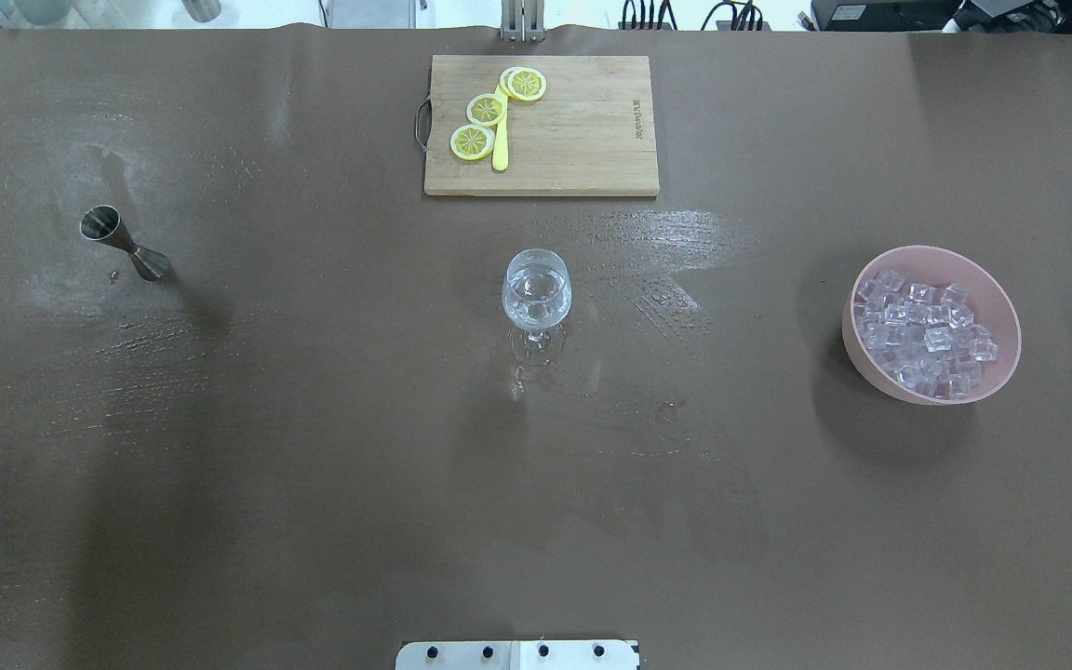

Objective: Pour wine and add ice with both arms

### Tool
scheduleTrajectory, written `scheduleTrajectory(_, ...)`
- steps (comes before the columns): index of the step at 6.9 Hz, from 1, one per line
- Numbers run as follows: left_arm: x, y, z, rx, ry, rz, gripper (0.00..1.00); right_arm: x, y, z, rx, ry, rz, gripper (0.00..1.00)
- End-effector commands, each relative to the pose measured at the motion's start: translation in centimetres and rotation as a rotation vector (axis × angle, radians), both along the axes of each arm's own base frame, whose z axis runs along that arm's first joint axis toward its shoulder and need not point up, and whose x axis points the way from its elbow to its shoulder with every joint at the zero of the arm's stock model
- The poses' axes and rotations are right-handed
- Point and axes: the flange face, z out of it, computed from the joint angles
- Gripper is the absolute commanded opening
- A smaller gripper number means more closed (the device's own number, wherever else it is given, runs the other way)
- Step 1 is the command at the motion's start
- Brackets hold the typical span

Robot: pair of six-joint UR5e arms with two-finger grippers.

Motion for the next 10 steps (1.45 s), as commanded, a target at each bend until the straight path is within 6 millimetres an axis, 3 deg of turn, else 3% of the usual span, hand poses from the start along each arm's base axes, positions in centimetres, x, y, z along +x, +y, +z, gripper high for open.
scheduleTrajectory(1,0.0,0.2,0.2,0.010,0.001,0.003,0.98,0.1,-0.9,-1.2,0.020,0.015,0.014,1.00)
scheduleTrajectory(4,-0.1,0.7,1.2,0.007,0.000,-0.001,0.98,-0.2,-7.2,-4.4,-0.024,0.045,0.022,1.00)
scheduleTrajectory(5,-0.1,0.3,2.1,0.000,-0.014,-0.006,0.97,-0.7,-7.7,-4.7,-0.033,0.049,0.014,1.00)
scheduleTrajectory(7,-0.1,0.2,1.7,0.051,-0.008,-0.005,0.97,-1.8,-11.4,-6.6,-0.083,0.123,0.009,1.00)
scheduleTrajectory(8,-0.1,0.2,0.7,0.117,0.006,-0.004,0.97,-1.7,-11.0,-6.3,-0.086,0.122,0.005,1.00)
scheduleTrajectory(9,-0.1,0.3,0.6,0.169,0.013,-0.005,0.97,-1.6,-10.7,-7.8,-0.050,0.124,0.005,1.00)
scheduleTrajectory(10,-0.1,0.8,0.4,0.217,0.023,0.002,0.98,-1.4,-8.8,-8.3,-0.025,0.116,0.015,1.00)
